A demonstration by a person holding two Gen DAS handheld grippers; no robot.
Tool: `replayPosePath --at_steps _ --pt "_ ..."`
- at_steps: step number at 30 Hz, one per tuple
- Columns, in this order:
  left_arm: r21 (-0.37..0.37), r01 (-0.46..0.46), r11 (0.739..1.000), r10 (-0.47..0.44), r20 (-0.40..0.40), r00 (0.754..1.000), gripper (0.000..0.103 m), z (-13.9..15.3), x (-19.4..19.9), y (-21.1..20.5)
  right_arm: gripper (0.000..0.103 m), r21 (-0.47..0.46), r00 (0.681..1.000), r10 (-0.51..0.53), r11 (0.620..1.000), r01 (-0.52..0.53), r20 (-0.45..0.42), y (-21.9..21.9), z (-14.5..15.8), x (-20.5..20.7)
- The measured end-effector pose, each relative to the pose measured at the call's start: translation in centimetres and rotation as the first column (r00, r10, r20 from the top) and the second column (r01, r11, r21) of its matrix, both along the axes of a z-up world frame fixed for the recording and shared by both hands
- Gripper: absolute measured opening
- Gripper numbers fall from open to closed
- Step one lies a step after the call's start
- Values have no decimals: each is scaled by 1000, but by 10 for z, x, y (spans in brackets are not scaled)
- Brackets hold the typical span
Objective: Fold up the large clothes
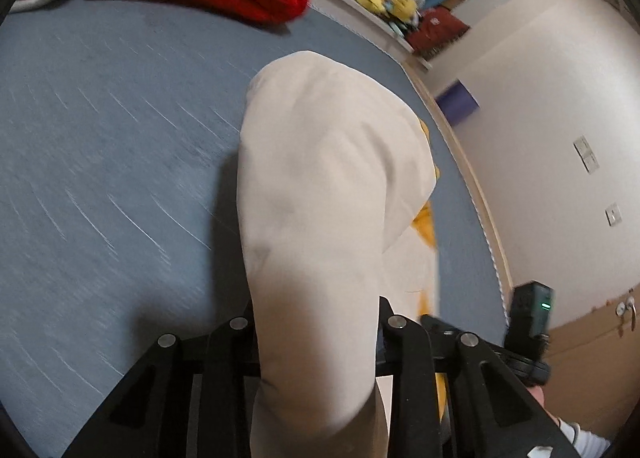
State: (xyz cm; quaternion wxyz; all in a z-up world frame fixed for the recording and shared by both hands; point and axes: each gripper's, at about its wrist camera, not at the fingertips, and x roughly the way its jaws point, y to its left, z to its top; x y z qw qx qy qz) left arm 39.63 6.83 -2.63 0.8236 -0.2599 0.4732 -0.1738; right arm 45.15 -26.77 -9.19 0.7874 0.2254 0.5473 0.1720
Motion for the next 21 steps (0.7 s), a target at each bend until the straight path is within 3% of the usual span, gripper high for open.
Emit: replayPosePath --at_steps 3,5,6,8,10,12,14,16,18,19,21 --pt "-6 -68 998 68 -36 997 33 -12 5 38 4 10 993 2 1000 -4 118 26 26 15" --pt "4 -118 993 118 -76 990 48 -29 4 59 4 -12 983 35 999 -34 182 46 41 26" --pt "18 -155 988 157 -134 979 52 -43 3 72 4 -38 979 56 998 -50 194 55 47 27" --pt "48 -197 979 202 -231 952 51 -58 -1 87 4 -99 983 85 993 -70 163 73 38 36" --pt "67 -220 973 229 -232 945 51 -55 -9 98 4 -152 992 98 985 -84 83 82 22 42" --pt "25 -185 983 185 -225 957 51 -44 -24 103 4 -187 994 104 978 -96 36 83 8 41" --pt "37 -102 994 108 -236 966 54 -38 -35 93 4 -223 994 104 970 -93 41 85 5 39" --pt "63 -7 998 24 -285 958 56 -44 -52 76 11 -221 995 96 971 -86 37 91 7 38" --pt "59 55 997 -31 -355 935 59 -65 -72 68 18 -194 996 87 977 -85 6 87 7 29" --pt "47 56 997 -35 -365 930 65 -72 -77 67 24 -184 996 90 979 -90 -9 80 6 20" --pt "-39 -12 999 -5 -393 920 67 -88 -88 73 33 -171 995 90 981 -96 -44 79 4 5"
